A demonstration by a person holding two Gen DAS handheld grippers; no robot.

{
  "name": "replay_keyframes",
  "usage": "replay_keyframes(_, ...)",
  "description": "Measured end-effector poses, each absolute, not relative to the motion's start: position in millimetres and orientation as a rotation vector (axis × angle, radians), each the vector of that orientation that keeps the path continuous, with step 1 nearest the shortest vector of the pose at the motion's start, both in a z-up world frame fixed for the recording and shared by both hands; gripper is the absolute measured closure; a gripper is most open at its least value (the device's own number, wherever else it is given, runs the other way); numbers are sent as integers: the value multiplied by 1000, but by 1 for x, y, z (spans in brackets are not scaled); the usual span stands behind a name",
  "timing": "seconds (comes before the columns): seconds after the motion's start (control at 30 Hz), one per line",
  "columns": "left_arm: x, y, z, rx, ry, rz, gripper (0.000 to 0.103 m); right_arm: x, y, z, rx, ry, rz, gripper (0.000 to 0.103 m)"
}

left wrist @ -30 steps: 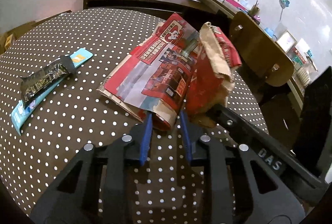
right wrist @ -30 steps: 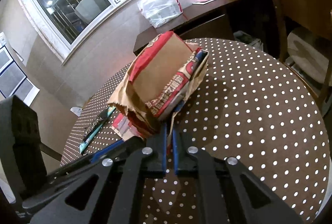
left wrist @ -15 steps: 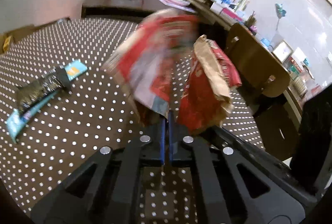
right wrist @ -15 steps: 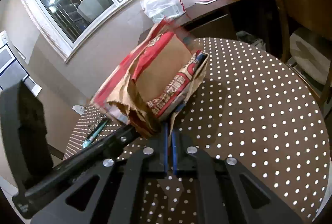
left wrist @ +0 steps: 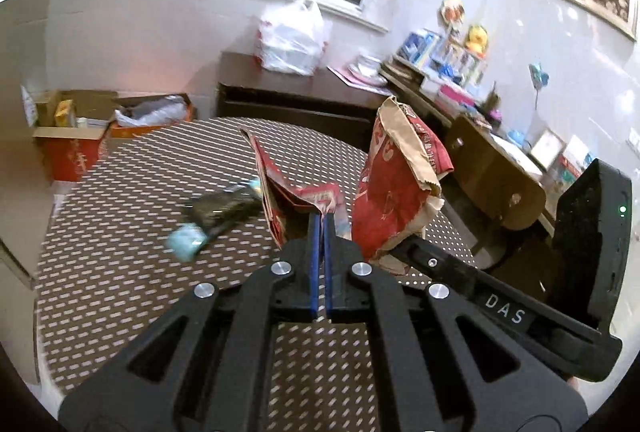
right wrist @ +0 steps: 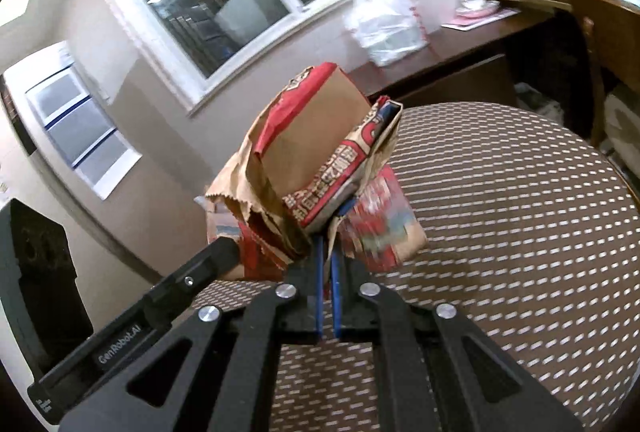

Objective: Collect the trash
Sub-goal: 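Lift the newspaper and paper bag off the table with both tools, then carry the newspaper and paper bag with both tools over the blue bin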

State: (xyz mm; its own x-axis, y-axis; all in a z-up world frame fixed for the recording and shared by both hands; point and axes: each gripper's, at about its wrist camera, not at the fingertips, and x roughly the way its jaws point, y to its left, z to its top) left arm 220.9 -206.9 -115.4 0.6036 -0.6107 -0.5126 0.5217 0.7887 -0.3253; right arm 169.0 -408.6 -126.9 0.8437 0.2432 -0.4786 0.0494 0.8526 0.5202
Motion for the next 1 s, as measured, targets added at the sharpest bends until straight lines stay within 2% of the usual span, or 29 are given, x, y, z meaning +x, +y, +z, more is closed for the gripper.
replay_keyframes(0.53, 172, -27, -83, -264, 506, -442, 101, 173, -228, -90, 427, 607, 384, 99)
replay_keyframes(0.7, 159, 51, -88, -318, 496, -317, 101, 180, -163, -92, 396, 650, 487, 99)
replay_keyframes(1.0, 156, 147, -117, -377, 525, -136, 101, 207, -59, -122, 354, 772, 637, 99)
